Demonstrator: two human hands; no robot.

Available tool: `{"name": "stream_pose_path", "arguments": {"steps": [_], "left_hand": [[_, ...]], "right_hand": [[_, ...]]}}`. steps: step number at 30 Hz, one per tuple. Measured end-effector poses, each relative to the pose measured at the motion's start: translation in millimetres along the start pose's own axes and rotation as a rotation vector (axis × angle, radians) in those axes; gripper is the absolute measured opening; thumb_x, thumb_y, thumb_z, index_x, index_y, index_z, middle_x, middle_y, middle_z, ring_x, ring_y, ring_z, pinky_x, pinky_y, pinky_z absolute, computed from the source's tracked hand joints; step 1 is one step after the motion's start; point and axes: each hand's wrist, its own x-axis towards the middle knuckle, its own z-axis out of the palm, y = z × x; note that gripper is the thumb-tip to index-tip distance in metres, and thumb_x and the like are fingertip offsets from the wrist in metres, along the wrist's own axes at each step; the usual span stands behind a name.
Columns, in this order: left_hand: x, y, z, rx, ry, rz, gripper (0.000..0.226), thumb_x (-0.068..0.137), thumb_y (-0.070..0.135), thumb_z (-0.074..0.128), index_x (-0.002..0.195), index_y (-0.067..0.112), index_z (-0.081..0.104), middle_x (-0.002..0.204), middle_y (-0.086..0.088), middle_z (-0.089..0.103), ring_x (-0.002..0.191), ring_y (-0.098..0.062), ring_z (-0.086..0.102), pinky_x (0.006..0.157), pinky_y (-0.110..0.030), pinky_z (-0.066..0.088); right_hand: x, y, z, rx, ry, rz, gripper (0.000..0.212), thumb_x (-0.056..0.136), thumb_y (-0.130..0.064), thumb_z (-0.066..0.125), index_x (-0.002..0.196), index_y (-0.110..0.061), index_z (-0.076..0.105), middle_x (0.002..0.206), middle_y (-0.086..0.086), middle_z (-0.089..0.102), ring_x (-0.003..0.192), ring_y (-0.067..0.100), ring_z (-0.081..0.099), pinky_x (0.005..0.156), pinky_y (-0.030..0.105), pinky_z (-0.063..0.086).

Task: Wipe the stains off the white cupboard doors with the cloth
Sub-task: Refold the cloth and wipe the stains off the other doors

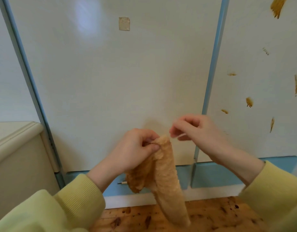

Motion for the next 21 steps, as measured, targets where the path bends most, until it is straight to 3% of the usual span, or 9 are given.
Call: {"name": "stream_pose_path", "arguments": {"steps": [2, 5, 7, 9, 13, 16, 19, 21], "left_hand": [[-1, 3, 1, -0.101, -0.024, -0.005, 0.019, 0.082, 0.006, 0.064, 0.079, 0.024, 0.064, 0.066, 0.011, 0.062, 0.060, 0.002, 0.054, 0.061, -0.012, 0.043], [-1, 8, -5, -0.206, -0.023, -0.017, 0.012, 0.084, 0.001, 0.060, 0.087, 0.011, 0.067, 0.075, -0.005, 0.065, 0.069, -0.007, 0.055, 0.065, -0.018, 0.043], [-1, 9, -13, -0.238, -0.004, -0.037, 0.012, 0.084, -0.001, 0.060, 0.088, 0.009, 0.066, 0.078, -0.008, 0.066, 0.071, -0.011, 0.056, 0.067, -0.021, 0.044], [-2, 7, -22, -0.260, 0.029, -0.066, 0.015, 0.083, 0.000, 0.061, 0.082, 0.013, 0.067, 0.071, 0.000, 0.066, 0.067, -0.008, 0.057, 0.063, -0.017, 0.046], [0, -2, -48, -0.291, 0.216, -0.146, 0.013, 0.083, 0.003, 0.062, 0.078, 0.014, 0.069, 0.067, 0.001, 0.066, 0.063, -0.009, 0.058, 0.063, -0.021, 0.046], [3, -25, -70, -0.218, 0.409, -0.221, 0.008, 0.078, 0.011, 0.068, 0.073, 0.017, 0.068, 0.072, -0.007, 0.068, 0.066, -0.017, 0.057, 0.066, -0.029, 0.043], [2, -49, -77, -0.095, 0.502, -0.329, 0.013, 0.071, 0.015, 0.072, 0.060, 0.019, 0.066, 0.059, 0.001, 0.063, 0.060, -0.020, 0.053, 0.062, -0.028, 0.037], [3, -60, -76, 0.073, 0.481, -0.397, 0.016, 0.071, 0.015, 0.074, 0.061, 0.019, 0.063, 0.063, -0.001, 0.063, 0.065, -0.022, 0.055, 0.063, -0.028, 0.035]], "right_hand": [[2, 12, 0, 0.085, -0.075, -0.008, 0.023, 0.075, -0.037, 0.068, 0.092, -0.022, 0.065, 0.097, -0.001, 0.070, 0.093, 0.007, 0.064, 0.087, 0.027, 0.052], [-4, 37, 12, 0.191, -0.411, 0.125, 0.040, 0.077, -0.039, 0.068, 0.114, -0.027, 0.058, 0.111, -0.005, 0.067, 0.104, 0.006, 0.062, 0.091, 0.027, 0.050], [-10, 54, 25, 0.218, -0.512, 0.172, 0.035, 0.080, -0.027, 0.069, 0.113, -0.021, 0.060, 0.107, -0.005, 0.068, 0.101, 0.007, 0.063, 0.086, 0.023, 0.050], [-15, 70, 39, 0.211, -0.565, 0.239, 0.027, 0.080, -0.021, 0.069, 0.106, -0.020, 0.062, 0.102, -0.007, 0.069, 0.096, 0.006, 0.064, 0.083, 0.022, 0.050], [-18, 108, 46, 0.119, -0.722, 0.315, 0.027, 0.078, -0.028, 0.072, 0.102, -0.020, 0.067, 0.102, -0.006, 0.068, 0.099, 0.007, 0.062, 0.087, 0.021, 0.047], [-13, 117, 24, 0.088, -0.683, 0.401, 0.054, 0.063, -0.048, 0.080, 0.103, -0.013, 0.069, 0.101, 0.001, 0.066, 0.093, 0.012, 0.061, 0.085, 0.026, 0.044], [0, 114, -10, 0.127, -0.521, 0.438, 0.052, 0.060, -0.046, 0.080, 0.098, -0.011, 0.069, 0.099, 0.005, 0.070, 0.091, 0.018, 0.066, 0.082, 0.027, 0.050], [10, 103, -28, 0.087, -0.405, 0.382, 0.049, 0.064, -0.047, 0.078, 0.096, -0.012, 0.069, 0.095, 0.007, 0.071, 0.088, 0.017, 0.066, 0.079, 0.025, 0.051]]}}
